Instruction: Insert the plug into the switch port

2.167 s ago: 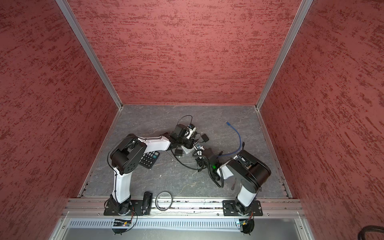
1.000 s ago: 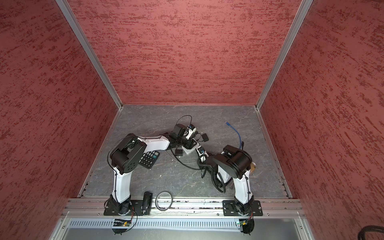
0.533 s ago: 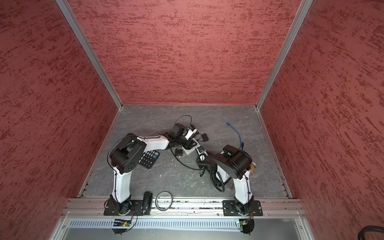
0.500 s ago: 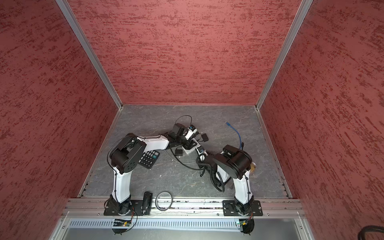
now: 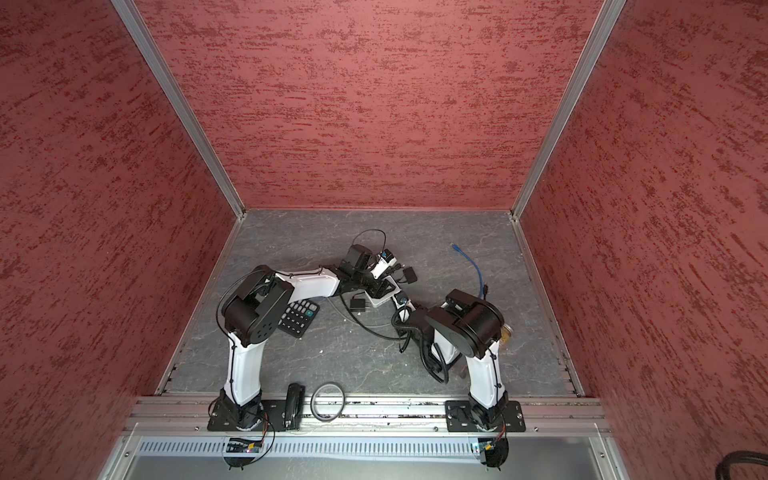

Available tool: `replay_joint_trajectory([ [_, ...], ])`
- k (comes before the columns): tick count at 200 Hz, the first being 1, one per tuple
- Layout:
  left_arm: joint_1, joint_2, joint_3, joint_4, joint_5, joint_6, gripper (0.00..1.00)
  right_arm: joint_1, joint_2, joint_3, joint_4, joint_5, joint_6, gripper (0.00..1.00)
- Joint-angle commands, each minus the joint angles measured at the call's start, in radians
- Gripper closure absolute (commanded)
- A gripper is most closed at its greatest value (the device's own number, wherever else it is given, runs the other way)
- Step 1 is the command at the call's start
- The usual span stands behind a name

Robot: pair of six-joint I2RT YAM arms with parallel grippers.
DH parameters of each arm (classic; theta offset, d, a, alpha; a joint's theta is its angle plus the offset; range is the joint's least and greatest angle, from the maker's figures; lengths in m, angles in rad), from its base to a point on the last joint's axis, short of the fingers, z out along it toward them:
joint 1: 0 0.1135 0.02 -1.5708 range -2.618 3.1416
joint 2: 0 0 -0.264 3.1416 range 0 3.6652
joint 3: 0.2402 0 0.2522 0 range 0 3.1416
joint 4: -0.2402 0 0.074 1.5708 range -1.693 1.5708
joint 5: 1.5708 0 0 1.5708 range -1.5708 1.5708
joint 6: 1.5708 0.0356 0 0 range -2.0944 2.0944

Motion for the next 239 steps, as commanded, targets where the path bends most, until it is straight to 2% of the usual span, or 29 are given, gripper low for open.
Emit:
replay_joint_trajectory([
  [1,-0.083,0.057,-0.062,-0.157,0.355,-0.101,0.42,-0.002,0.001,0.107,-0.091,-0.015,0.007,0.93],
  [29,-0.030,0.032,-0.082,-0.101,0.208,-0.175,0.42,-0.010,-0.065,0.119,-0.233,0.021,0.051,0.83],
  [57,-0.002,0.036,-0.056,-0.135,0.097,-0.195,0.43,-0.021,-0.109,0.122,-0.311,0.026,0.078,0.76],
  [97,0.000,0.055,-0.025,-0.162,0.039,-0.193,0.43,-0.036,-0.216,0.117,-0.423,0.026,0.096,0.60],
  [142,0.016,0.054,-0.016,-0.157,0.023,-0.205,0.43,-0.069,-0.365,0.140,-0.637,-0.031,0.102,0.51],
  [167,0.022,0.049,-0.005,-0.162,0.017,-0.203,0.43,-0.086,-0.454,0.144,-0.753,-0.073,0.097,0.50],
  [213,0.023,0.034,0.016,-0.169,0.025,-0.191,0.41,-0.109,-0.680,0.201,-0.954,-0.192,-0.046,0.51],
  [239,0.025,0.032,0.027,-0.175,0.028,-0.187,0.41,-0.125,-0.741,0.276,-1.084,-0.247,-0.180,0.51],
])
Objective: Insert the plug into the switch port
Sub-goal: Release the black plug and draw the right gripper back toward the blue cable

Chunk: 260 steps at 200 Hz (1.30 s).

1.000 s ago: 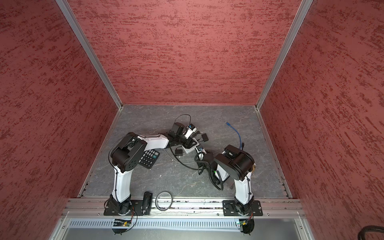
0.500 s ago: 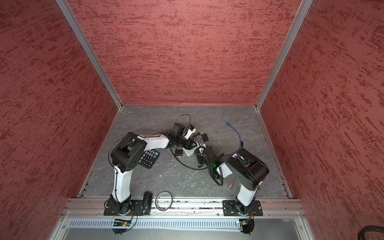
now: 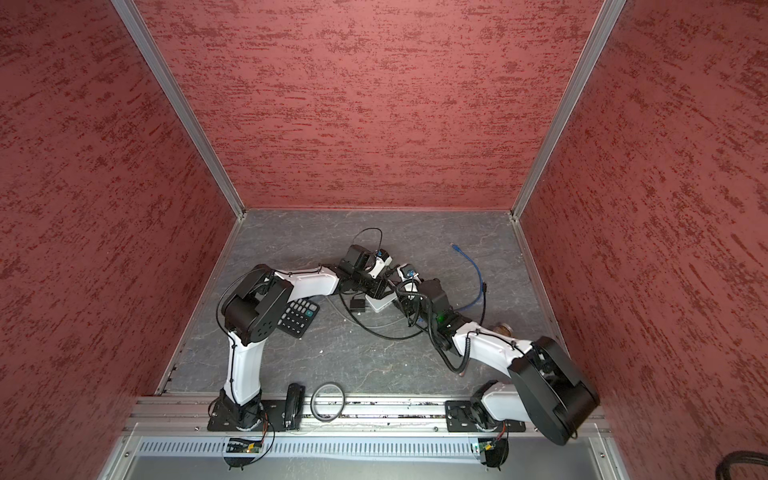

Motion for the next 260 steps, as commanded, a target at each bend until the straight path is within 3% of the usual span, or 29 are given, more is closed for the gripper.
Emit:
replay_joint_trajectory([
  [1,0.004,0.026,0.001,-0.084,-0.003,0.004,0.41,-0.017,-0.047,0.082,-0.170,-0.080,-0.143,0.51],
  [29,0.003,0.015,-0.002,-0.078,-0.005,0.008,0.41,-0.038,-0.048,0.165,-0.361,-0.140,-0.334,0.54],
  [54,0.003,0.010,-0.006,-0.074,0.000,0.012,0.40,-0.091,-0.046,0.203,-0.510,-0.263,-0.418,0.54],
  [78,0.004,0.007,-0.010,-0.066,0.011,0.013,0.40,-0.131,-0.045,0.209,-0.610,-0.276,-0.483,0.54],
  [120,0.004,0.002,-0.008,-0.063,0.021,0.020,0.40,-0.154,-0.024,0.169,-0.758,-0.277,-0.742,0.58],
  [260,0.003,0.001,-0.042,-0.028,0.035,0.027,0.40,-0.266,-0.014,0.102,-0.750,-0.249,-0.856,0.53],
])
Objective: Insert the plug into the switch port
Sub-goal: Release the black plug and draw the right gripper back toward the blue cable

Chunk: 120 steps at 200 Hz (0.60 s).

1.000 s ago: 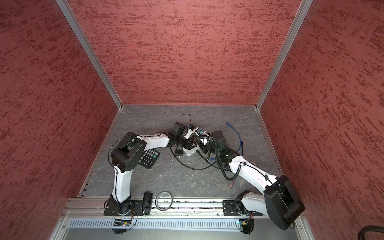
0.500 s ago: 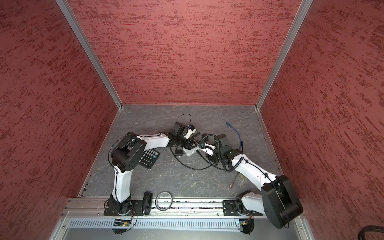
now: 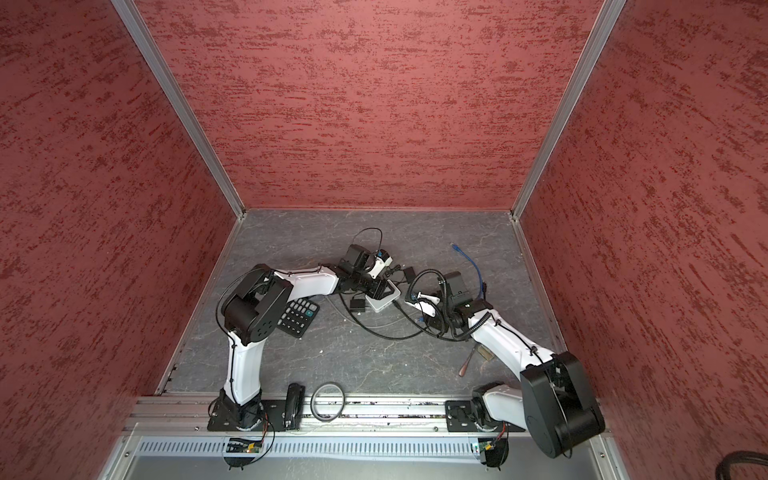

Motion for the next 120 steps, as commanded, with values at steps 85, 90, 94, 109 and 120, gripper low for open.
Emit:
replay_joint_trajectory([
  [85,0.002,-0.001,-0.044,-0.028,0.011,0.005,0.40,-0.032,0.094,-0.025,0.068,-0.072,-0.047,0.52],
  [90,0.002,0.000,-0.044,-0.028,0.012,0.005,0.40,-0.032,0.099,-0.024,0.069,-0.075,-0.046,0.52],
  [94,0.001,0.000,-0.044,-0.028,0.012,0.005,0.40,-0.033,0.104,-0.023,0.067,-0.080,-0.048,0.52],
  [109,0.001,0.003,-0.045,-0.026,0.015,0.005,0.40,-0.033,0.121,-0.021,0.076,-0.081,-0.049,0.52],
  [120,0.001,0.004,-0.045,-0.024,0.016,0.004,0.40,-0.032,0.133,-0.019,0.075,-0.086,-0.052,0.52],
])
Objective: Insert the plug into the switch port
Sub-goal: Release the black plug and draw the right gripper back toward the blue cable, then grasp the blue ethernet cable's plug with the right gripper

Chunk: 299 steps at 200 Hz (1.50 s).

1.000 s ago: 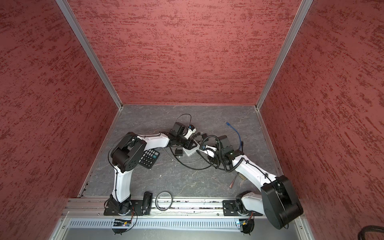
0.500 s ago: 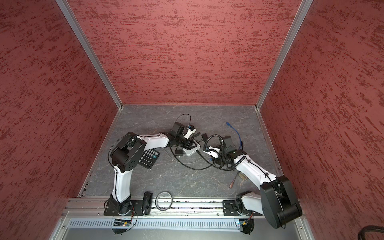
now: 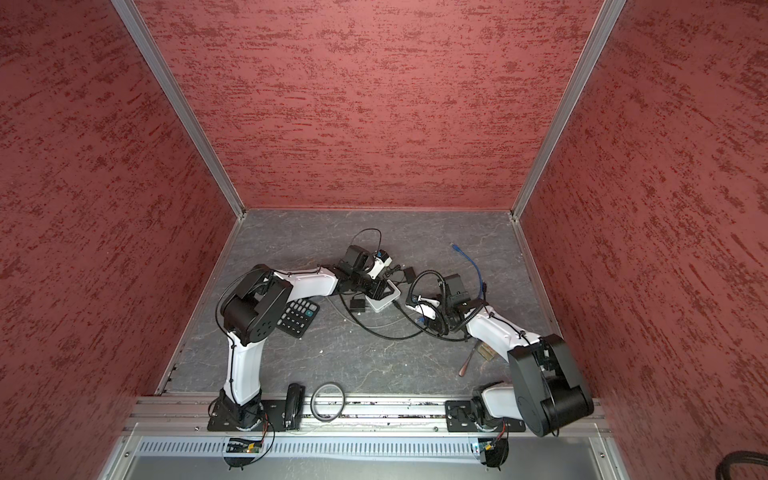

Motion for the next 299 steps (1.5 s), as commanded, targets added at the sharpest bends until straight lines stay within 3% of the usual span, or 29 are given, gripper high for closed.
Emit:
replay_joint_trajectory([
  [1,0.001,0.009,-0.028,-0.050,0.013,0.004,0.40,-0.005,0.022,0.005,0.021,-0.044,-0.029,0.52],
  [99,0.005,0.012,-0.032,-0.047,0.017,0.007,0.40,-0.005,0.115,0.027,0.024,-0.059,-0.061,0.53],
  [141,0.007,0.012,-0.032,-0.049,0.020,0.007,0.40,-0.006,0.149,0.046,-0.003,-0.055,-0.068,0.60],
  [185,0.007,0.006,-0.030,-0.054,0.020,0.010,0.40,-0.007,0.160,0.049,-0.027,-0.035,-0.072,0.61],
  [224,0.007,0.005,-0.030,-0.057,0.020,0.011,0.40,-0.008,0.193,0.071,-0.051,-0.035,-0.071,0.73],
  [269,0.007,0.001,-0.033,-0.059,0.017,0.014,0.40,-0.010,0.152,0.055,0.003,-0.029,-0.052,0.78],
  [299,0.007,-0.003,-0.032,-0.060,0.012,0.012,0.40,-0.010,0.049,0.033,0.085,-0.026,0.000,0.80],
])
